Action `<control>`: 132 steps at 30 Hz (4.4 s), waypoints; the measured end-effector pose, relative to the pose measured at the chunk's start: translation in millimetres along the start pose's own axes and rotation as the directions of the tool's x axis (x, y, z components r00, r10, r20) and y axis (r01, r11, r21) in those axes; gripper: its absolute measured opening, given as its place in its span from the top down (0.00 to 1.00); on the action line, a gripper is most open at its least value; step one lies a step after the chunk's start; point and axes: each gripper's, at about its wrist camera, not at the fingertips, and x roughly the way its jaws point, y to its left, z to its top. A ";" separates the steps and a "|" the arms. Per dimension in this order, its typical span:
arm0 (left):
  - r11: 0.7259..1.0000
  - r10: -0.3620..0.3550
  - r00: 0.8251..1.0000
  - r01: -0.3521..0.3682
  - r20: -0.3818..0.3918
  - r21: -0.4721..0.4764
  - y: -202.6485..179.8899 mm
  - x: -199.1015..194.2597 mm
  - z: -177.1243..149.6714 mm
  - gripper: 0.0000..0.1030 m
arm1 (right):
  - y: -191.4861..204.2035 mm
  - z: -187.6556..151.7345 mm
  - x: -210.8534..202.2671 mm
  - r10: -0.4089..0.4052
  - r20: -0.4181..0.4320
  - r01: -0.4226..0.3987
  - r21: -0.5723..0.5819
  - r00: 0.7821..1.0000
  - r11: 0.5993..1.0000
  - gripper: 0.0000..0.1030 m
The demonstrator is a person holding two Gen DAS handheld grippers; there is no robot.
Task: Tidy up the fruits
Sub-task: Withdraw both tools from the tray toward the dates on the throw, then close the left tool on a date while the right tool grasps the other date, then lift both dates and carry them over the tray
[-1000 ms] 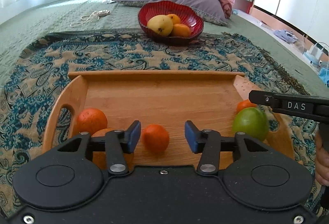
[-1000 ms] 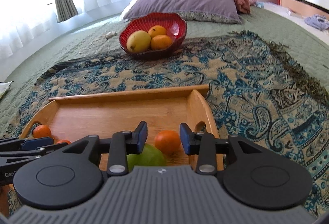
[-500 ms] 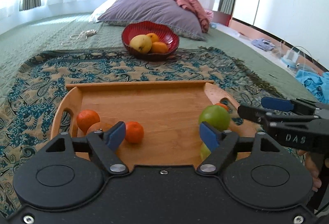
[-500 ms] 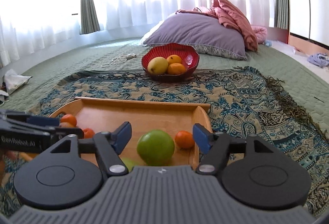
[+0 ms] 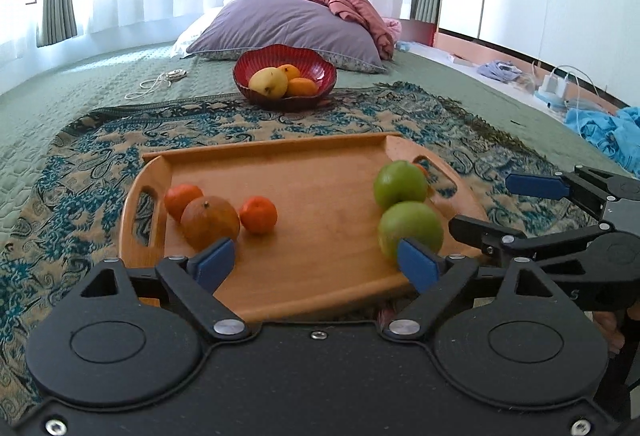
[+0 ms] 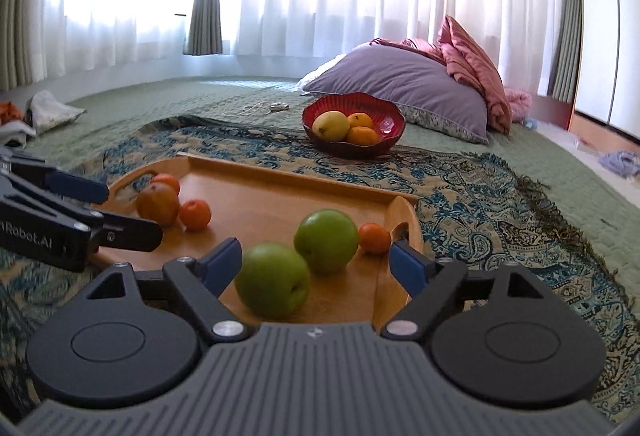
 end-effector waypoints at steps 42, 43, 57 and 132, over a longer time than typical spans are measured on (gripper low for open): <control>0.999 -0.025 0.994 0.029 -0.105 0.029 -11.3 21.2 -59.4 0.06 | 32.4 -64.5 -3.8 0.127 -0.101 -0.131 -0.032 0.987 0.991 0.34; 0.999 -0.028 0.994 0.031 -0.105 0.026 -12.3 22.2 -60.2 0.06 | 32.7 -65.3 -3.7 0.130 -0.101 -0.134 -0.031 0.986 0.991 0.36; 0.997 -0.069 0.991 0.066 -0.112 -0.031 -15.9 29.7 -63.7 0.30 | 38.2 -67.5 -3.0 0.146 -0.099 -0.150 -0.035 0.984 0.988 0.48; 0.988 0.053 0.998 -0.046 0.041 -0.148 16.8 34.8 -0.7 0.77 | 40.5 -6.3 5.6 0.098 0.048 -0.099 0.018 0.994 0.995 0.78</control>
